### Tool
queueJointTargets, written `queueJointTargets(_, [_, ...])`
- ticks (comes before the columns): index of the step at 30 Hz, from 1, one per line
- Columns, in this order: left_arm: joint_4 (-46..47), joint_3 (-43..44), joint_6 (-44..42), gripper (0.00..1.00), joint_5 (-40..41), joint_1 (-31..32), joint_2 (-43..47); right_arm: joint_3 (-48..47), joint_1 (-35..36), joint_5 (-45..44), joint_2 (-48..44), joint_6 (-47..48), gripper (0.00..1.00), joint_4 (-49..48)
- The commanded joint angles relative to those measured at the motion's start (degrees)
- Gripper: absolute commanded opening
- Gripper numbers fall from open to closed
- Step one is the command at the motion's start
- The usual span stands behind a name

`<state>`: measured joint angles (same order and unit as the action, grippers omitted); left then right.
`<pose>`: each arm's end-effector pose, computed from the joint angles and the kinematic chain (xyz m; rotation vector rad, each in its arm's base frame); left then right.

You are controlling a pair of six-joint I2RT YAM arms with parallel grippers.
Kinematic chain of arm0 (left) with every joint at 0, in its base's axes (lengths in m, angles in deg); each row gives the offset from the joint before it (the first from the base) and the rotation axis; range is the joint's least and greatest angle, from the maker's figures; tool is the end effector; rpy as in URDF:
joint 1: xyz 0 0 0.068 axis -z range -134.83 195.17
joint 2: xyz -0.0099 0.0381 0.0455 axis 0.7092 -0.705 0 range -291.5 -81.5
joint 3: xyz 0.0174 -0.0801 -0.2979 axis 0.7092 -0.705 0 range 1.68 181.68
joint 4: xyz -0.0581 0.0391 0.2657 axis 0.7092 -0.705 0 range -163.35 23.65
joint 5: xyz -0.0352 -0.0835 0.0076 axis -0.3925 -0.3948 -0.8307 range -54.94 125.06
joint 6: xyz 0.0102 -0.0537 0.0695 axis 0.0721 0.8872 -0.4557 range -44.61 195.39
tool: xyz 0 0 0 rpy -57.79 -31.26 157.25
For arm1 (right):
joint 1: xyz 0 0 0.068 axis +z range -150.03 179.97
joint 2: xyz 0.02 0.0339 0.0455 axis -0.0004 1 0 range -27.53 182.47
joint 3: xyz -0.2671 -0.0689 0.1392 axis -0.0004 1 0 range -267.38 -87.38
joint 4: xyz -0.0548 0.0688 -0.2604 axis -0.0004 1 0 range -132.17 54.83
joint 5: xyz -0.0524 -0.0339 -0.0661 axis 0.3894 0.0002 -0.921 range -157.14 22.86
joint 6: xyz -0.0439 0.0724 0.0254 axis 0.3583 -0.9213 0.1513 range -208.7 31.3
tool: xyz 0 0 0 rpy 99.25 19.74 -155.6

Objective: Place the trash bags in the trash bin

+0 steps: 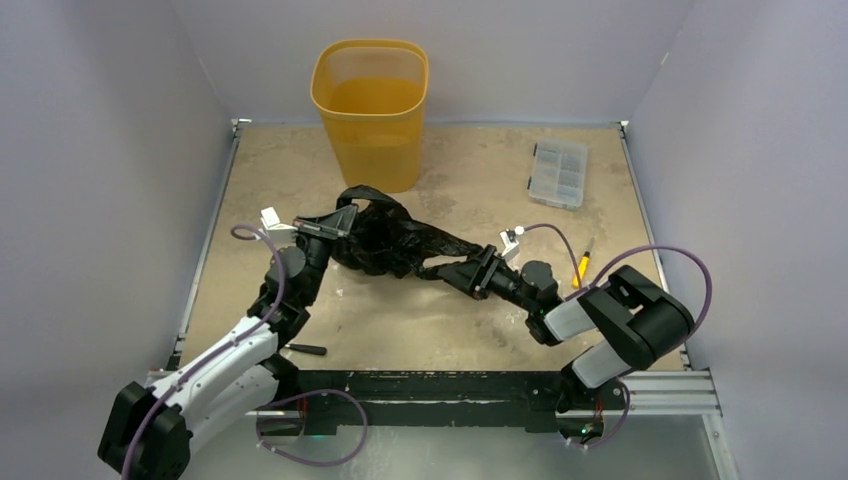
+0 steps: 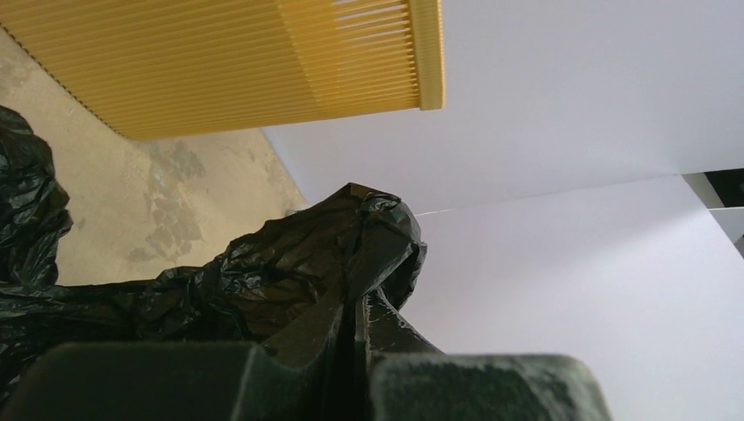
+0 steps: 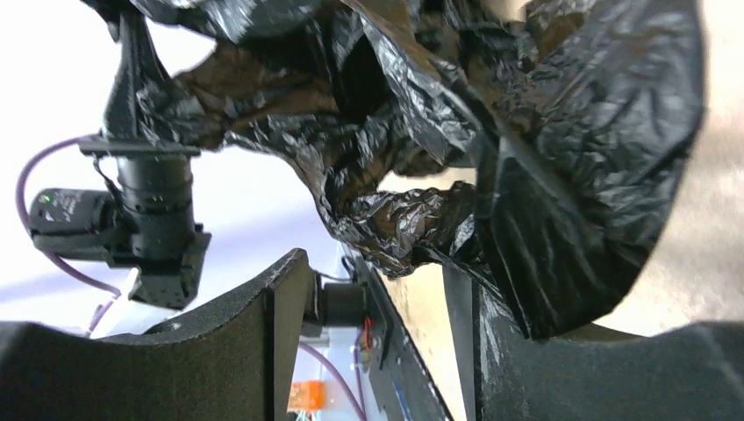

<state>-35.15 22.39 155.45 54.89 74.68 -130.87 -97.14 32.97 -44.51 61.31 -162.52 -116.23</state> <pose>0.2115 -0.0891 0.2769 -0.9720 1.3560 -1.2361 0.2082 0.1713 0.1586 0.3436 1.9422 1.6581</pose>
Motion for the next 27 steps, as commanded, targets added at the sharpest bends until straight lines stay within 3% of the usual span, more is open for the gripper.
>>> queueJointTargets(1, [-4.6,-1.2,-1.1,0.0,0.9,-0.3,4.1,-3.3,-0.1,-7.0,-3.2,0.9,0.63,5.7])
queueJointTargets(4, [-3.2,-2.1,-0.2,0.0,0.5,-0.3,3.8,-4.1,-0.1,-9.1,-2.6,0.3,0.67,8.9])
queueJointTargets(11, [0.2,-3.2,1.5,0.0,-1.3,-0.3,2.3,-2.7,-1.5,-13.0,1.9,-5.5,0.69,1.2])
queueJointTargets(17, [-0.2,-3.7,1.9,0.0,-1.2,-0.3,3.8,-2.4,-1.9,-15.3,4.3,-8.7,0.71,0.7])
queueJointTargets(23, [-0.2,-4.1,2.3,0.0,-1.5,-0.3,4.0,-4.7,-2.0,-14.1,5.8,-7.0,0.54,-0.9])
queueJointTargets(25, [0.6,-4.1,2.6,0.0,-1.8,-0.3,3.8,-3.5,-2.0,-14.7,7.4,-8.0,0.38,-4.9])
queueJointTargets(27, [-0.4,-3.6,2.2,0.0,-1.9,-0.3,4.3,-2.1,-2.8,-15.0,8.5,-8.1,0.29,-9.9])
